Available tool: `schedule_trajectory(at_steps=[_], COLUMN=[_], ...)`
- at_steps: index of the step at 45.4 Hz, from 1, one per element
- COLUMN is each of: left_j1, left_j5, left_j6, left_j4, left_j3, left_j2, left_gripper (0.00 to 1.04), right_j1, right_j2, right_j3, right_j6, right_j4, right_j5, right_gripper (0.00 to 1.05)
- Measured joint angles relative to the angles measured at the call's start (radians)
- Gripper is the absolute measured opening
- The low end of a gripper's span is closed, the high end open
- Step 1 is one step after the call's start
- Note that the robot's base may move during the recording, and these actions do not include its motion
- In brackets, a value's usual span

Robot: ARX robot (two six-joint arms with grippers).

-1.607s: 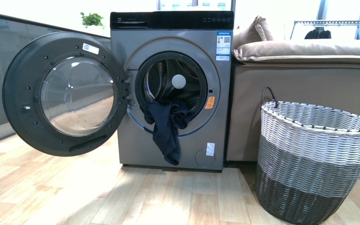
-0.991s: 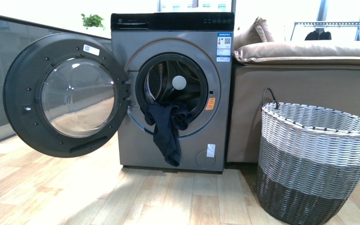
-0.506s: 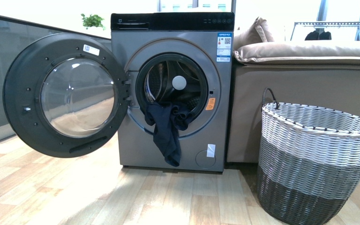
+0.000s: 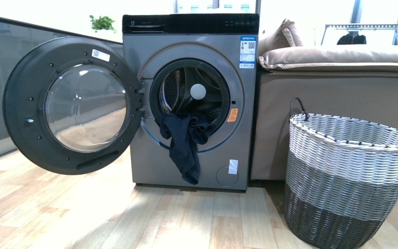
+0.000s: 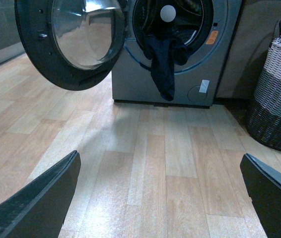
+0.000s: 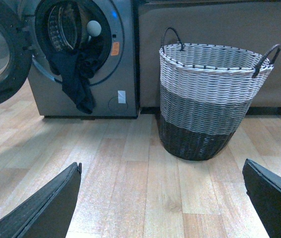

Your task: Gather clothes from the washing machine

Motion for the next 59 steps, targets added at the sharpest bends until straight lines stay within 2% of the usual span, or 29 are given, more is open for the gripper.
schedule_trajectory(at_steps=[59], left_j1=[0.000], left_j5=[0.000], left_j6=[0.000], left_j4=[0.000], left_j3=[0.000], left_j2=[0.000], left_gripper=[0.98], right_j1=[0.000], right_j2=[0.000], right_j3=[0.000], right_j6=[0.000], right_j4=[0.000], right_j5=[0.000], right_gripper=[0.97])
